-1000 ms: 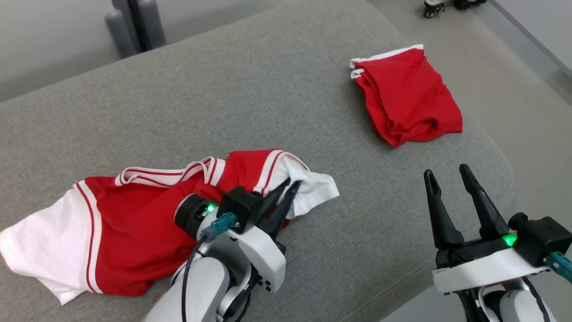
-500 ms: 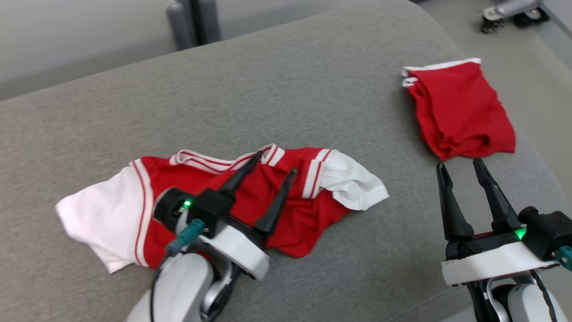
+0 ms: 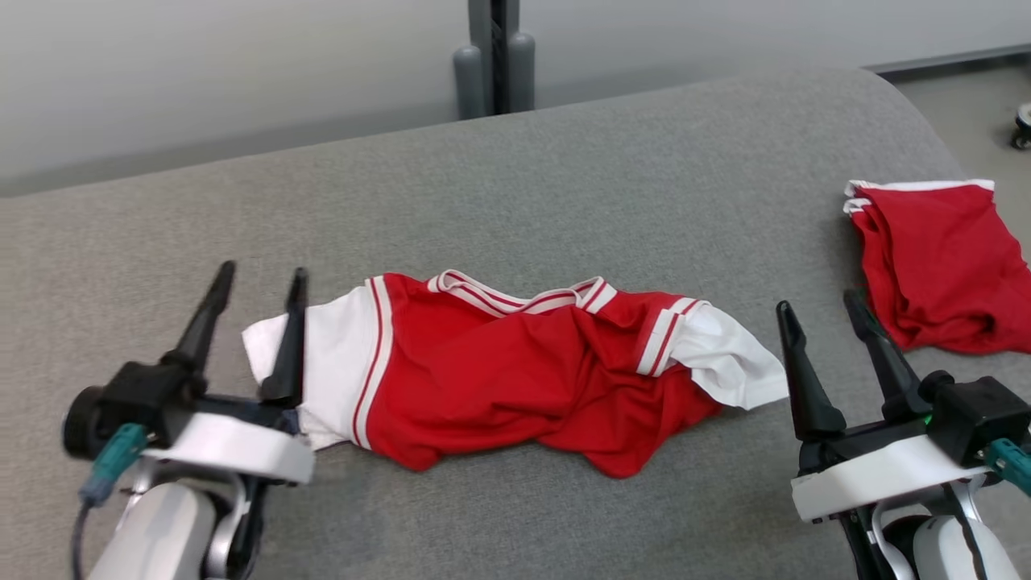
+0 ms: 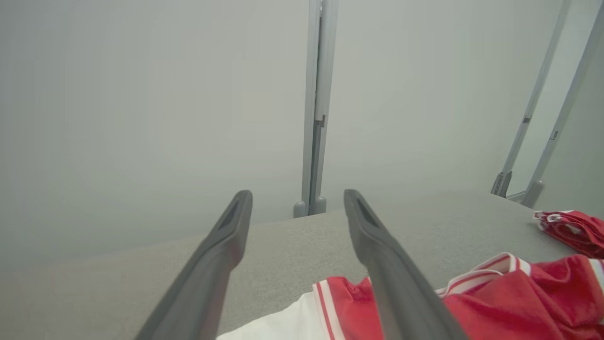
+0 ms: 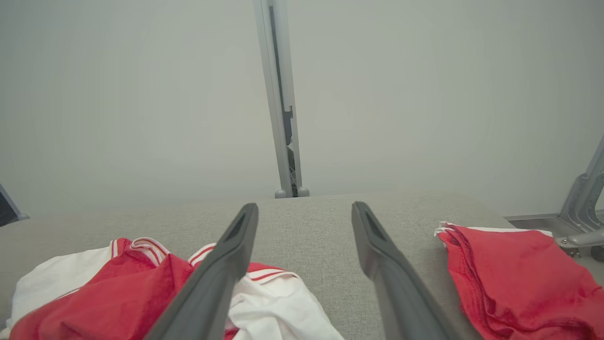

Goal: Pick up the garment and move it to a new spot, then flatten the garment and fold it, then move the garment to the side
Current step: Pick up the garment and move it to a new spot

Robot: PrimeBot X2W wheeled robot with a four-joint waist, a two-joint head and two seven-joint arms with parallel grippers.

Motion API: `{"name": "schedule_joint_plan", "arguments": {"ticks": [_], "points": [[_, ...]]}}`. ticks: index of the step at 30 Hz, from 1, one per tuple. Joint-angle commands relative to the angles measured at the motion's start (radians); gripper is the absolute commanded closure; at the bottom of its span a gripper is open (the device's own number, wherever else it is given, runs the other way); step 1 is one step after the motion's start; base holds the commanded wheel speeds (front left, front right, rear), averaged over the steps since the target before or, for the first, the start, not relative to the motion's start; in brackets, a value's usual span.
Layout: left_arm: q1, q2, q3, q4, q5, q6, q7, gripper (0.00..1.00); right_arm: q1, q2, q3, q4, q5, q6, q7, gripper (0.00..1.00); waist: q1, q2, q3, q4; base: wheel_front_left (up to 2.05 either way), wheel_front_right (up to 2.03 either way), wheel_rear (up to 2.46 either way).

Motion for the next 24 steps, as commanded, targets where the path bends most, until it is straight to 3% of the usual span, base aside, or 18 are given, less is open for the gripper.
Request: {"name": "schedule_joint_plan", "arguments": {"ticks": [1,11,24], "points": [[0.019,0.011,0.018,-0.008,-0.010,0.007,-0.003,0.00,0.015,-0.005,-0.001,0.004,-0.007,0.000,0.006,0.00,0.0000,-0.0001,-0.024,0.023,0.00,0.00,0.00],[0.204,0.074,0.098,-0.146,-0.035,0.042,-0.005,0.00,0.051,-0.005,0.009,0.010,-0.028,0.000,0.036,0.00,0.0000,-0.0001,-0.094,0.068,0.00,0.00,0.00],[0.364,0.098,0.086,-0.245,-0.036,0.081,0.050,0.00,0.140,-0.010,-0.007,-0.008,-0.040,0.000,0.080,0.00,0.0000,-0.0001,-0.185,0.108,0.00,0.00,0.00]]}}
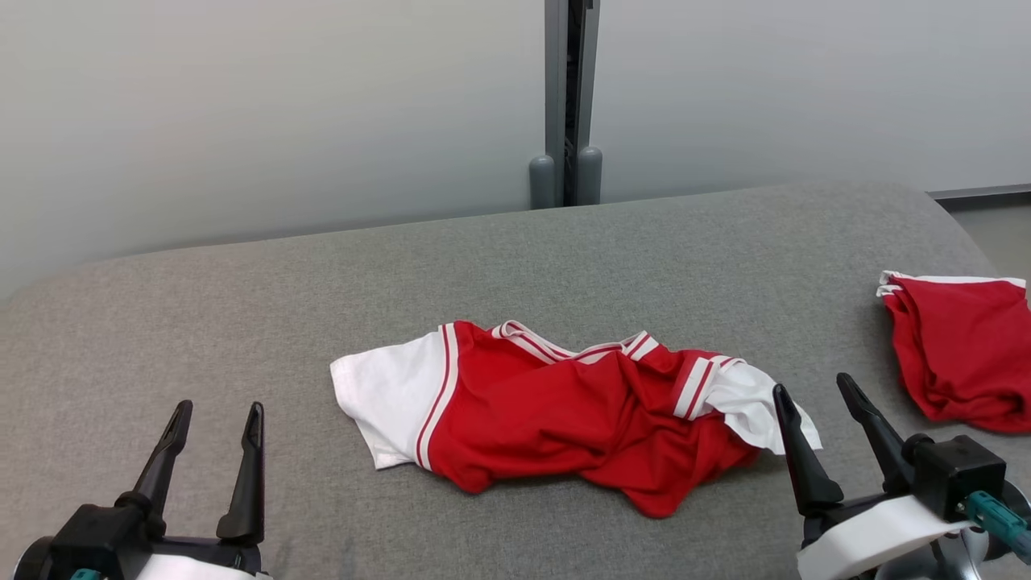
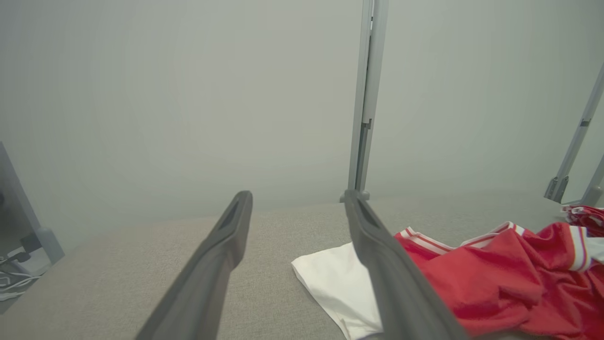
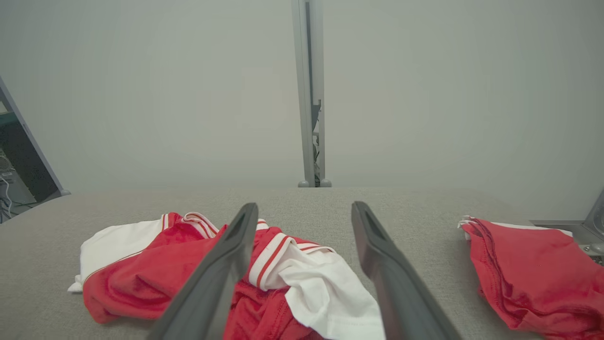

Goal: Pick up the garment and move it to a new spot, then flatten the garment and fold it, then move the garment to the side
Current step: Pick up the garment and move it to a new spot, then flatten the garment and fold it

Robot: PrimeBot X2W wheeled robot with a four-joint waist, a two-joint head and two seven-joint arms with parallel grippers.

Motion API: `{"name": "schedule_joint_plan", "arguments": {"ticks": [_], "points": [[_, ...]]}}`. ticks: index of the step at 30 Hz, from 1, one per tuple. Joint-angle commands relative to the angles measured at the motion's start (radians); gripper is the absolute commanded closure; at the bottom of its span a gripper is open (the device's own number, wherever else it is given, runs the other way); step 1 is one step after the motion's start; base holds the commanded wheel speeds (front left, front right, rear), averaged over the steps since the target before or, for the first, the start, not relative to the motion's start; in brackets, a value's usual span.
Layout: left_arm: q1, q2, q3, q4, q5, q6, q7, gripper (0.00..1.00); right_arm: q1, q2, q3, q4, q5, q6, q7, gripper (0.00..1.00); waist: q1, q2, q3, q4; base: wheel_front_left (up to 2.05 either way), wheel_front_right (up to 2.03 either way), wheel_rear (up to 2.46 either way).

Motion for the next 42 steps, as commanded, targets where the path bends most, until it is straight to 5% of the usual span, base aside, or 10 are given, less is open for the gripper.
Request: {"name": "schedule_joint_plan", "arguments": {"ticks": [1,42], "points": [[0.008,0.003,0.000,-0.007,-0.002,0.006,0.002,0.00,0.015,-0.006,-0.006,-0.007,-0.010,0.000,0.006,0.00,0.0000,-0.0001,-0.009,0.008,0.00,0.00,0.00],[0.015,0.028,0.019,0.042,-0.039,0.011,-0.007,0.00,0.076,-0.001,-0.052,-0.075,0.000,0.000,0.039,0.00,0.0000,-0.0001,-0.040,0.040,0.00,0.00,0.00]]}}
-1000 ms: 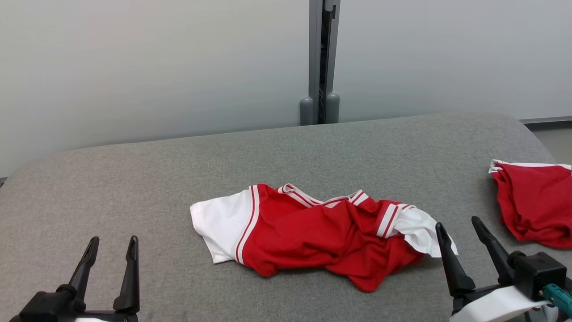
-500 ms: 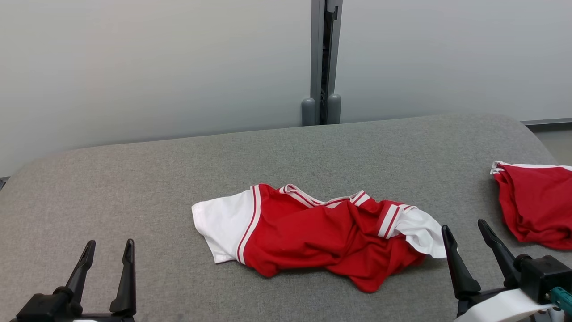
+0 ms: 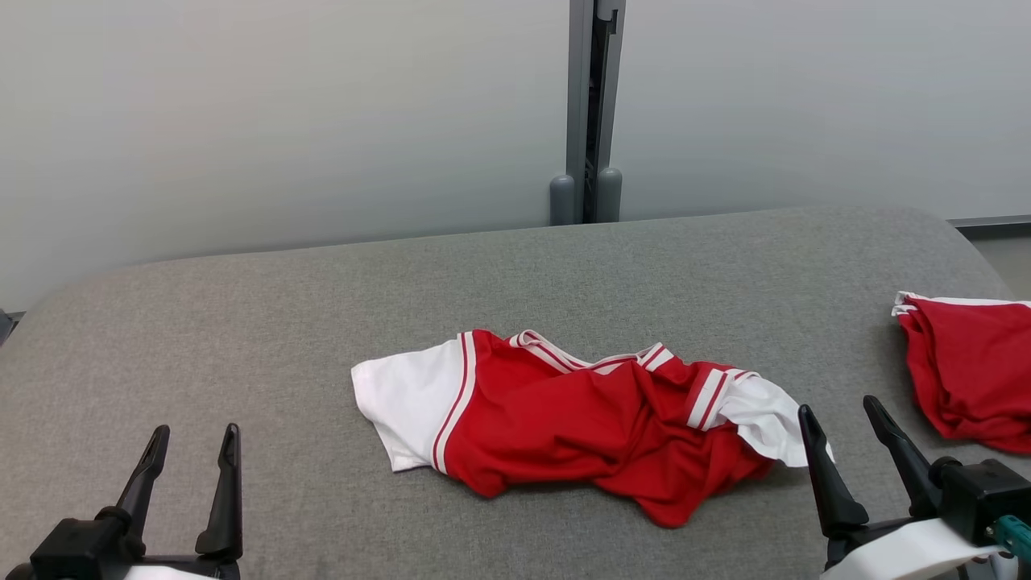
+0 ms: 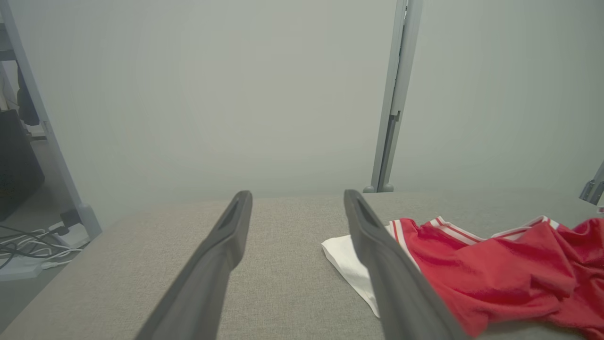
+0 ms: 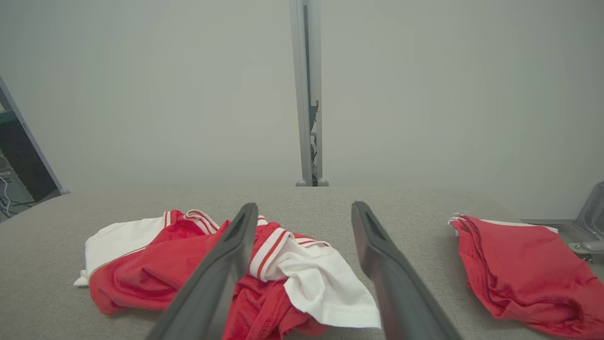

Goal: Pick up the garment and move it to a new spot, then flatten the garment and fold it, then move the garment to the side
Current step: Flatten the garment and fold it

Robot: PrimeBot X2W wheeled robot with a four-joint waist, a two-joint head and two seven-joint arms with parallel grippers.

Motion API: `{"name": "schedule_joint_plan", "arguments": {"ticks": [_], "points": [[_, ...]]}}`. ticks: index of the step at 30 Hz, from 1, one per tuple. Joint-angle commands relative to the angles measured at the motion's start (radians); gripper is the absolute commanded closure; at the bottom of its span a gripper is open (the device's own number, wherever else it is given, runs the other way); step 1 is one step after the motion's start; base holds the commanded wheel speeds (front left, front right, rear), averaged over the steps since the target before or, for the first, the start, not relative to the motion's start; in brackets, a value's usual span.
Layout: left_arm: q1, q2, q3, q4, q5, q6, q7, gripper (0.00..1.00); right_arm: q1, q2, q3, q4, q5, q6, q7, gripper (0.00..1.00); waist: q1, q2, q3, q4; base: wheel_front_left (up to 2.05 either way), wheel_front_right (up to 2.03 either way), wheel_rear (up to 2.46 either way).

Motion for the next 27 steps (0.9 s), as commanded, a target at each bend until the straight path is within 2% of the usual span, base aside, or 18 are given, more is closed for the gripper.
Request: {"name": "schedule_joint_plan", "arguments": {"ticks": [1,10,16,27], "points": [[-0.020,0.006,0.001,0.000,0.001,0.000,-0.006,0.00,-0.012,-0.003,-0.003,0.000,0.007,0.000,0.002,0.00,0.0000,0.0000,0.001,0.002,0.00,0.00,0.00],[-0.050,-0.005,-0.009,-0.014,0.006,0.003,-0.010,0.00,-0.061,-0.011,0.012,0.027,0.024,0.000,0.001,0.00,0.0000,0.0000,0.026,0.051,0.00,0.00,0.00],[-0.110,-0.017,-0.026,-0.012,0.012,-0.014,-0.016,0.00,-0.182,-0.080,0.098,0.136,0.116,0.000,0.009,0.00,0.0000,0.0000,0.076,0.144,0.00,0.00,0.00],[-0.271,-0.075,-0.059,0.059,0.017,-0.094,-0.048,0.00,-0.561,-0.245,0.326,0.420,0.265,0.000,0.072,0.00,0.0000,0.0000,0.246,0.312,0.00,0.00,0.00]]}}
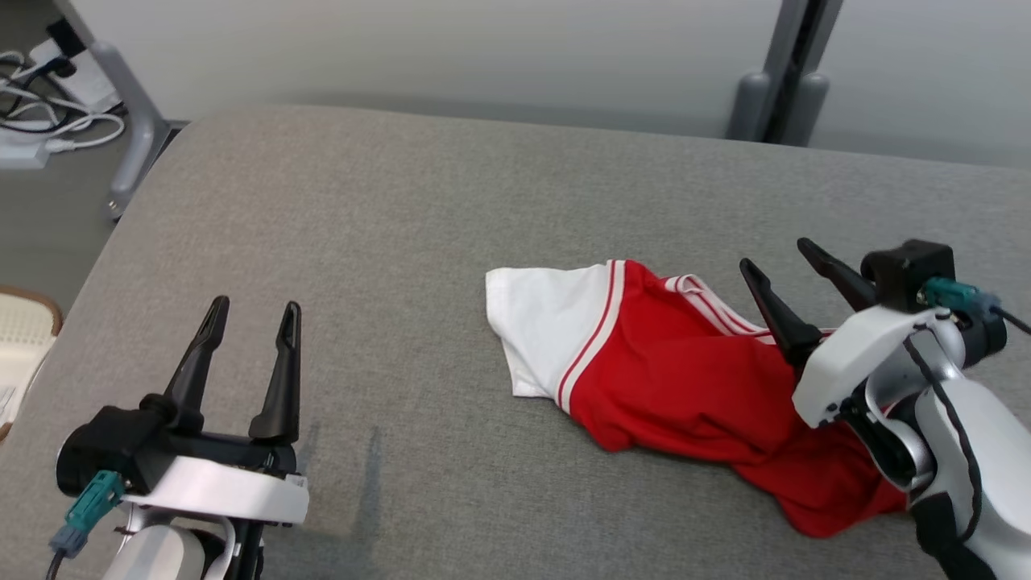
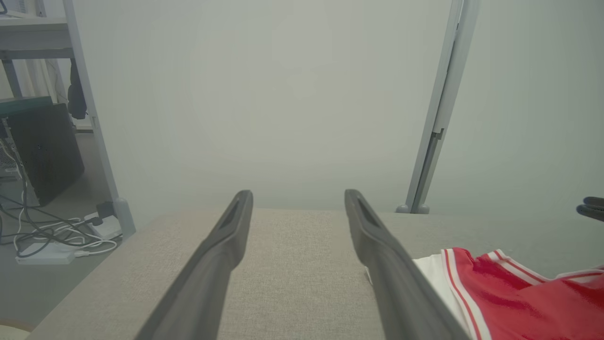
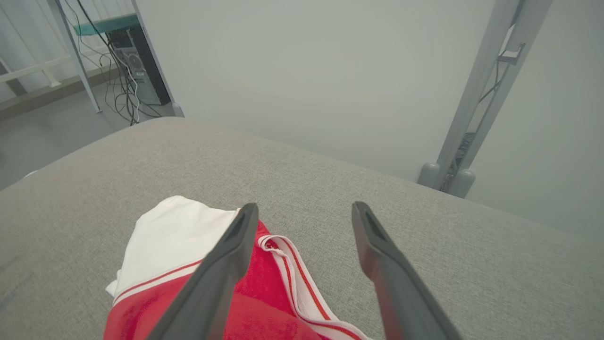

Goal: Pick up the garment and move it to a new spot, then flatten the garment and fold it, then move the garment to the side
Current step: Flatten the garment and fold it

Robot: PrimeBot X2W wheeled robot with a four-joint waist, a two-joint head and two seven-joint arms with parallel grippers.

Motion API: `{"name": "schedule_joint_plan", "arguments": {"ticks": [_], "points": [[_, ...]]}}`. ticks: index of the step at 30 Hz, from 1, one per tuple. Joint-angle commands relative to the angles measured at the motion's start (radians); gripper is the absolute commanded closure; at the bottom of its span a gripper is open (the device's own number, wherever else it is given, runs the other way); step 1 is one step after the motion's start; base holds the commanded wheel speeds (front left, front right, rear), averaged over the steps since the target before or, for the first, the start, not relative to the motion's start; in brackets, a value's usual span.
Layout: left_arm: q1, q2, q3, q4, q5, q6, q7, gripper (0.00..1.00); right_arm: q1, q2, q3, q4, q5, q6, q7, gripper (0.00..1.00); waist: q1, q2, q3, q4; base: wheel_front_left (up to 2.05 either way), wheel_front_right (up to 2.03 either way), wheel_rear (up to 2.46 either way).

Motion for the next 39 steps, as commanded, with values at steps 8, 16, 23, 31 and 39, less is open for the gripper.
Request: {"name": "schedule_joint_plan", "arguments": {"ticks": [8,16,23,31,39], "points": [[-0.130,-0.065,0.005,0.080,0.037,-0.069,-0.015,0.00,-0.261,-0.087,0.247,0.236,0.110,0.000,0.117,0.00,0.0000,0.0000,0.137,0.127,0.00,0.00,0.00],[-0.158,-0.117,0.044,0.111,0.080,-0.119,-0.015,0.00,-0.367,-0.114,0.421,0.333,0.208,0.000,0.167,0.00,0.0000,0.0000,0.160,0.136,0.00,0.00,0.00],[-0.169,-0.161,0.086,0.140,0.120,-0.162,-0.015,0.00,-0.440,-0.129,0.491,0.348,0.285,0.000,0.087,1.00,0.0000,0.0000,0.165,0.130,0.00,0.00,0.00],[-0.148,-0.181,0.140,0.155,0.162,-0.192,-0.015,0.00,-0.545,-0.137,0.520,0.248,0.281,0.000,-0.050,1.00,0.0000,0.0000,0.139,0.077,0.00,0.00,0.00],[-0.133,-0.194,0.177,0.160,0.195,-0.205,-0.015,0.00,-0.510,-0.127,0.361,0.086,0.228,0.000,-0.123,1.00,0.0000,0.0000,0.103,-0.012,0.00,0.00,0.00]]}}
